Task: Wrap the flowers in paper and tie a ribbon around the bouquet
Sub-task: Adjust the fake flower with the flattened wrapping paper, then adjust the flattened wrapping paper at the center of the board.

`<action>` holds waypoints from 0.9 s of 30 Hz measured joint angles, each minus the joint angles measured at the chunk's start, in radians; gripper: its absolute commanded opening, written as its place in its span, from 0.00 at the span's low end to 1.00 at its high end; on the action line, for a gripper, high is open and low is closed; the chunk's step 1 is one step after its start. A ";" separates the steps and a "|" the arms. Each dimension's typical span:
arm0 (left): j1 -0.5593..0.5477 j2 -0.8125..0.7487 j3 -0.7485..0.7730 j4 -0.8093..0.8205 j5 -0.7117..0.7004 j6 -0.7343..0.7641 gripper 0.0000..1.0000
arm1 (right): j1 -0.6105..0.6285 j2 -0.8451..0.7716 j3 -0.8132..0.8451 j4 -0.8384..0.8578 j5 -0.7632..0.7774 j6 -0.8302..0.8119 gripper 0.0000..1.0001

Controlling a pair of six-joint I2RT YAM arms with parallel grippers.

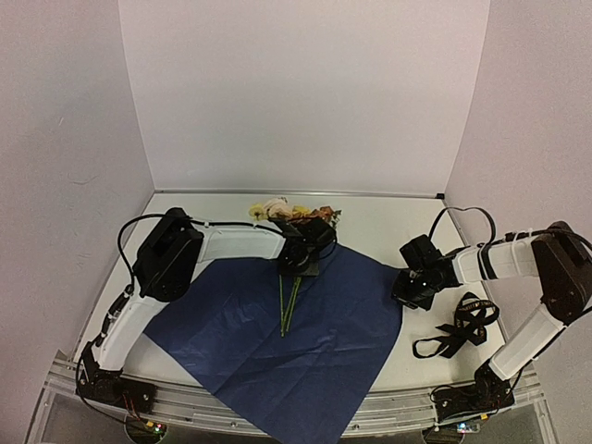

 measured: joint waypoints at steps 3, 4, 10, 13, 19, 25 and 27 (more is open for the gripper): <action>-0.005 -0.041 -0.030 0.006 0.015 0.000 0.68 | 0.000 0.000 0.000 0.000 0.003 0.003 0.00; -0.006 -0.064 -0.050 0.010 0.018 0.001 0.71 | 0.000 0.000 0.000 0.000 0.003 0.004 0.00; -0.006 -0.342 -0.298 0.043 0.019 -0.047 0.77 | 0.000 0.000 0.000 0.000 0.001 0.009 0.00; -0.004 -0.556 -0.496 0.040 0.012 -0.127 0.77 | 0.000 0.000 0.001 -0.003 -0.011 0.011 0.00; 0.009 -0.955 -0.930 -0.026 0.019 -0.401 0.83 | 0.000 0.000 0.015 -0.011 -0.045 0.019 0.00; 0.013 -1.275 -1.274 -0.143 0.077 -0.660 0.93 | 0.000 0.000 0.017 -0.013 -0.067 0.023 0.00; 0.013 -1.351 -1.319 -0.179 0.092 -0.727 0.97 | 0.000 0.000 0.017 -0.014 -0.070 0.023 0.00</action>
